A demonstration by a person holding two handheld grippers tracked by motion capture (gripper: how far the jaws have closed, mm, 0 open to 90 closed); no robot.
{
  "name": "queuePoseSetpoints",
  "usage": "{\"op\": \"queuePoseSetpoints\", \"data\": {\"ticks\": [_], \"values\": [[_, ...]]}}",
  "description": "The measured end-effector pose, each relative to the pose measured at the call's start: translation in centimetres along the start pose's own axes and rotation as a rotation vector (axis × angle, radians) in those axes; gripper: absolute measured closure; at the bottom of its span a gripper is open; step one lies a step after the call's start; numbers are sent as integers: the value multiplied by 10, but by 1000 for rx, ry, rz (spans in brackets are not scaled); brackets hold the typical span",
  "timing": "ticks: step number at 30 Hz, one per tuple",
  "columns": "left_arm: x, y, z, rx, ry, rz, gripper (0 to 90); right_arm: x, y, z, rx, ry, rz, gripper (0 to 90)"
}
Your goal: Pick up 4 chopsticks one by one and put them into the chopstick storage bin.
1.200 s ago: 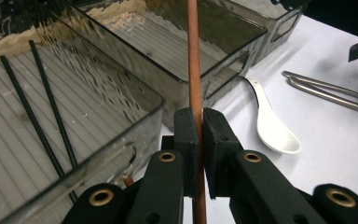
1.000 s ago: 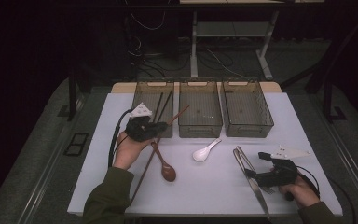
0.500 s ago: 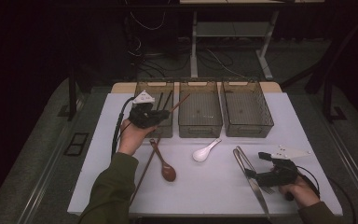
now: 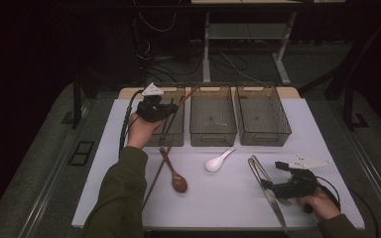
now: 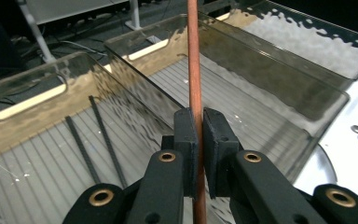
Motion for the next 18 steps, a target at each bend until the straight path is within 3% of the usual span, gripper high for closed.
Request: {"op": "queuePoseSetpoints", "data": {"ticks": [9, 18], "values": [[4, -9, 21, 27, -32, -8, 838, 0, 0, 0, 0, 0, 1, 98], [12, 4, 45, -16, -68, -11, 837, -1, 0, -1, 1, -4, -2, 98]]}}
Point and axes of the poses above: each handheld gripper's, and its own axes: x roughly forward along the jaws, y roughly out of its underside, z roughly to its left, the point moved 2 cm from there along x, roughly forward along the jaws, and after that the axes turned 10 degrees about y, right-handed, at the moved point
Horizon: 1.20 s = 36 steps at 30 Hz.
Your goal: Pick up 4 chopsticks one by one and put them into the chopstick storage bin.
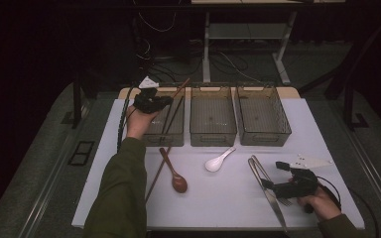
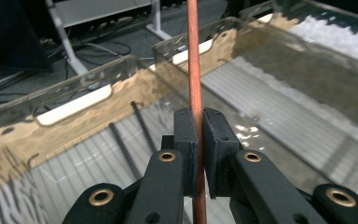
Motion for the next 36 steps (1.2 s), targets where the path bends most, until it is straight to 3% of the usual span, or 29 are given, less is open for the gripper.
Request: {"op": "queuePoseSetpoints", "data": {"ticks": [7, 10, 18, 27, 36], "values": [[5, 9, 9, -55, -18, 35, 828, 0, 0, 0, 0, 0, 1, 98], [6, 11, 10, -68, -35, 28, 681, 0, 0, 0, -1, 0, 2, 98], [3, 9, 6, -61, -25, 34, 590, 0, 0, 0, 1, 0, 4, 98], [-5, 5, -11, -75, 17, 42, 490, 0, 0, 0, 0, 1, 4, 98], [-18, 15, -33, -80, 50, 45, 417, 1, 0, 1, -1, 2, 5, 98]]}}
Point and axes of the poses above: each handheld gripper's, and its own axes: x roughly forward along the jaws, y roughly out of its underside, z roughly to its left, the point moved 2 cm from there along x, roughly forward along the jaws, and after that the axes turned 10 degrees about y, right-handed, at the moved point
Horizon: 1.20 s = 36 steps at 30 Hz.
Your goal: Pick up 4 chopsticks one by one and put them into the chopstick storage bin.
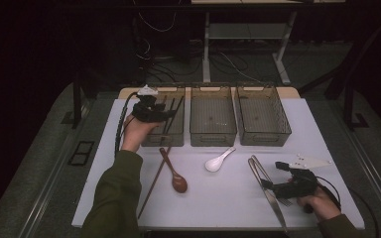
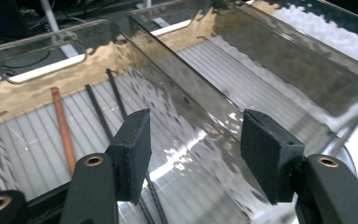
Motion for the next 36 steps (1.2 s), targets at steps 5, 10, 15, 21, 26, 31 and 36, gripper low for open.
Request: {"op": "queuePoseSetpoints", "data": {"ticks": [5, 10, 15, 21, 26, 31, 36], "values": [[-7, 7, -12, 10, 9, -3, 377, 0, 0, 0, 0, 0, 1, 98], [-15, 17, -24, 4, 13, -14, 355, 0, 0, 0, -2, 0, 0, 98], [-21, 26, -35, 7, 7, -14, 325, 0, 0, 1, -5, 1, 2, 98], [-28, 42, -48, 8, -11, -10, 294, 0, 0, 1, -5, 4, 4, 98], [-33, 58, -57, 10, -25, 0, 292, 0, 0, 1, -5, 6, 4, 98], [-37, 72, -65, 13, -42, 18, 294, 0, 0, 1, -6, 7, 5, 98], [-42, 83, -72, 12, -51, 22, 299, 0, 0, 1, -5, 9, 2, 98]]}}
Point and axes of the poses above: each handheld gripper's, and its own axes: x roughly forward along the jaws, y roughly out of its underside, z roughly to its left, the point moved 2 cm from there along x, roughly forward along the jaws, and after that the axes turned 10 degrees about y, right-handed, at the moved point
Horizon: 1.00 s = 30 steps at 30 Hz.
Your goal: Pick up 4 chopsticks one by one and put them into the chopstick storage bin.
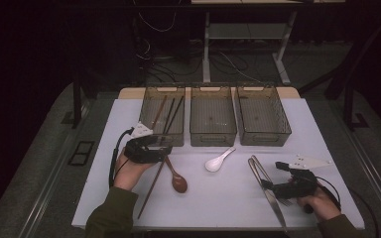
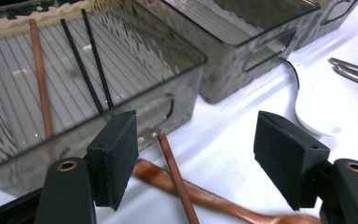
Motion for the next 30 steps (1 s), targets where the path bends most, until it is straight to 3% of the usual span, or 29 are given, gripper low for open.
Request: {"op": "queuePoseSetpoints", "data": {"ticks": [7, 14, 20, 30], "values": [[-6, 24, -9, -20, -29, -5, 358, -1, 0, 0, -3, -5, -5, 98], [-9, 47, -14, -25, -51, 28, 460, -1, 0, 1, -5, -7, -5, 98], [0, 54, -9, -42, -27, 72, 553, 0, 0, 2, -9, -3, -1, 98], [6, 59, -5, -86, -1, 103, 658, 1, 0, 2, -18, 0, 0, 98]]}}
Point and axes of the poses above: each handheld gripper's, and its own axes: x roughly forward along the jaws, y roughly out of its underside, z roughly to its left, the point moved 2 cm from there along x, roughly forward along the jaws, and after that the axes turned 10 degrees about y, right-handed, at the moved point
